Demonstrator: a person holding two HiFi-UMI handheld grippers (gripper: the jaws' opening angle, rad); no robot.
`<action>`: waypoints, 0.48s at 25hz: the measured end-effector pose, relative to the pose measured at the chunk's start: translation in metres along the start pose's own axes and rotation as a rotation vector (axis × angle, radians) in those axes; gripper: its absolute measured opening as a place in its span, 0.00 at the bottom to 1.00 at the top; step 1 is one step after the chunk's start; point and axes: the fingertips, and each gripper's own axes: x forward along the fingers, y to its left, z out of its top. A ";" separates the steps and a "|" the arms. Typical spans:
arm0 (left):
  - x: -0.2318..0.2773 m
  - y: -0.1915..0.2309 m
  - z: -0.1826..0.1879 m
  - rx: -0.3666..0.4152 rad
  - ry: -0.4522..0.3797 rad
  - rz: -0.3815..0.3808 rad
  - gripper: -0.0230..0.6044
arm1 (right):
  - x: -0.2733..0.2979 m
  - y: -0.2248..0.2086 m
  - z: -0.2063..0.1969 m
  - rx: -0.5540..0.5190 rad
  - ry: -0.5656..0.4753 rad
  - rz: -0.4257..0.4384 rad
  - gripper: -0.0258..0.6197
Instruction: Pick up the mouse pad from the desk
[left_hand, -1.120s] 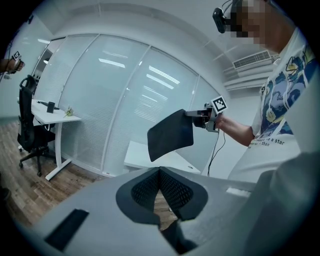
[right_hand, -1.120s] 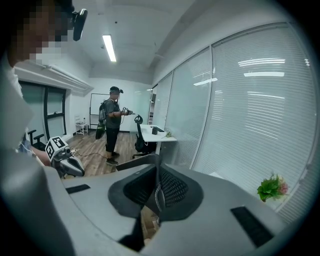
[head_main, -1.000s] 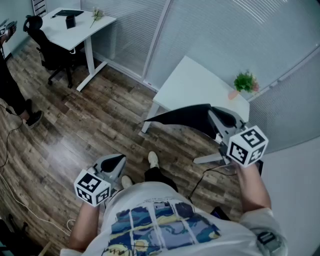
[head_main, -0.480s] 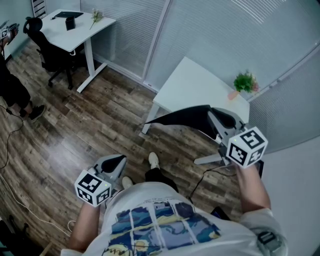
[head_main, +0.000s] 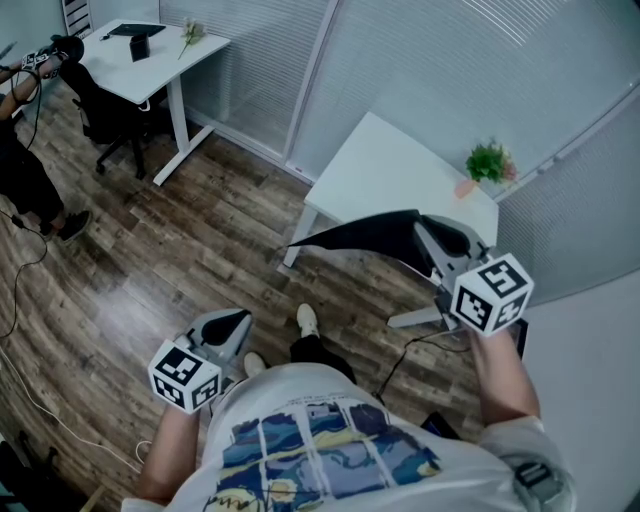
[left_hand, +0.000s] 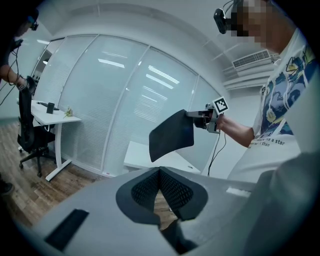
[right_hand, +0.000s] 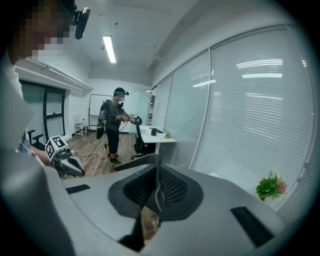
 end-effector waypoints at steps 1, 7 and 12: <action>0.000 -0.001 0.000 -0.001 0.001 0.000 0.04 | -0.001 0.000 -0.001 0.002 0.000 0.000 0.08; 0.002 -0.001 0.001 -0.006 0.003 -0.004 0.04 | -0.002 0.000 -0.002 0.008 0.004 0.000 0.08; 0.008 -0.004 0.001 -0.006 0.009 -0.003 0.04 | -0.006 -0.003 -0.006 0.015 0.003 0.002 0.08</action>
